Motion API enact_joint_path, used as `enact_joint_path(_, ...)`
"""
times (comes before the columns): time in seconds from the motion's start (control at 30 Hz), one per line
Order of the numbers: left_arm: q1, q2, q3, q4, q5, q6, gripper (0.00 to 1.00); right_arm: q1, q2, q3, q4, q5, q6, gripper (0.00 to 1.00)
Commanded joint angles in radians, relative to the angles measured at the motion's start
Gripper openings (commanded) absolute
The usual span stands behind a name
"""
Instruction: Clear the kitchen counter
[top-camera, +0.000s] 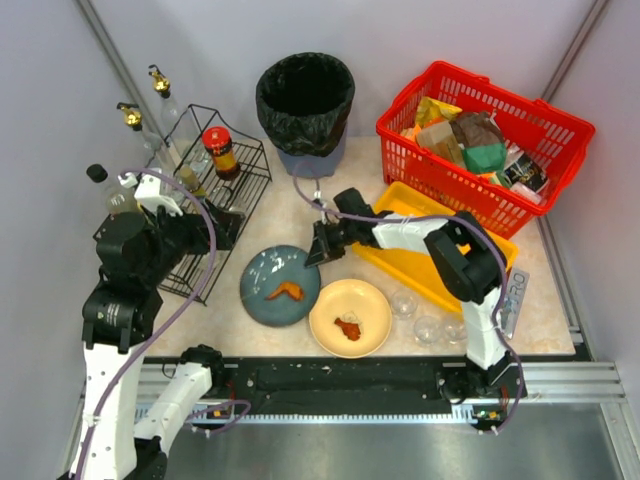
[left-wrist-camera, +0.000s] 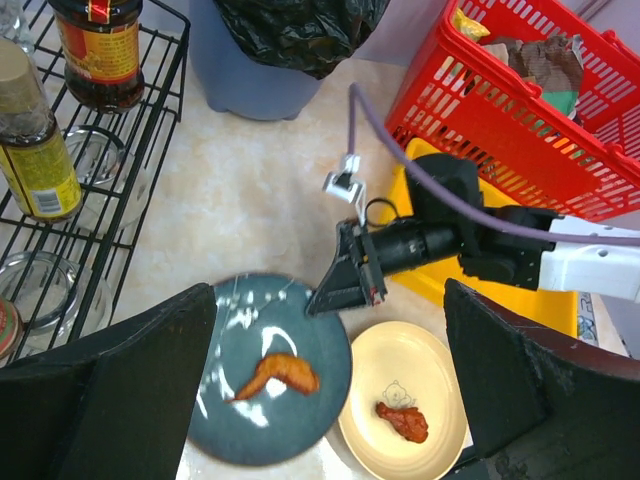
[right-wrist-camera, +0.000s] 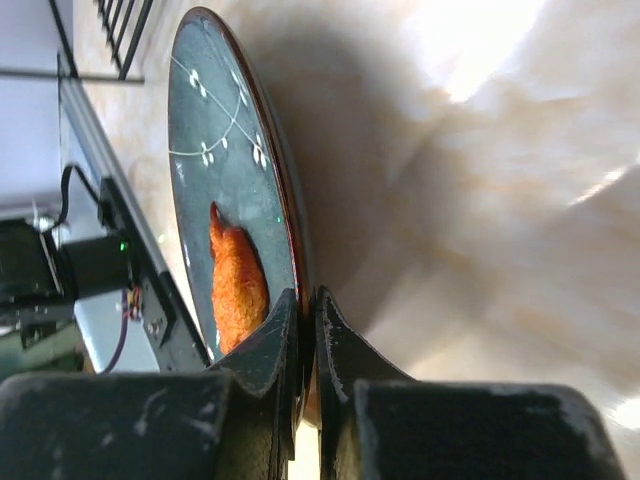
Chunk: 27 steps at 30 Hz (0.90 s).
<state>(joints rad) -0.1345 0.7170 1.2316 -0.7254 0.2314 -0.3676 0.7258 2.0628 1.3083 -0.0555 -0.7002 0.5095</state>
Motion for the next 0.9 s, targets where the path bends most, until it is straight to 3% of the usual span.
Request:
enact_joint_path(0.0, -0.001, 0.021, -0.003, 0.037, -0.007, -0.048, 0.98, -0.069, -0.135, 0.014, 0.072, -0.004, 0.058, 0.00)
enact_joint_path(0.2, -0.001, 0.056, -0.037, 0.021, -0.046, -0.109, 0.98, -0.086, -0.194, 0.025, 0.075, -0.002, 0.098, 0.00)
enact_joint_path(0.47, -0.001, 0.059, -0.099, 0.058, -0.018, -0.217, 0.95, -0.115, -0.280, -0.072, 0.328, -0.051, 0.280, 0.00)
enact_joint_path(0.87, -0.001, 0.091, -0.204, 0.095, -0.105, -0.294, 0.93, -0.178, -0.452, -0.119, 0.313, 0.004, 0.379, 0.00)
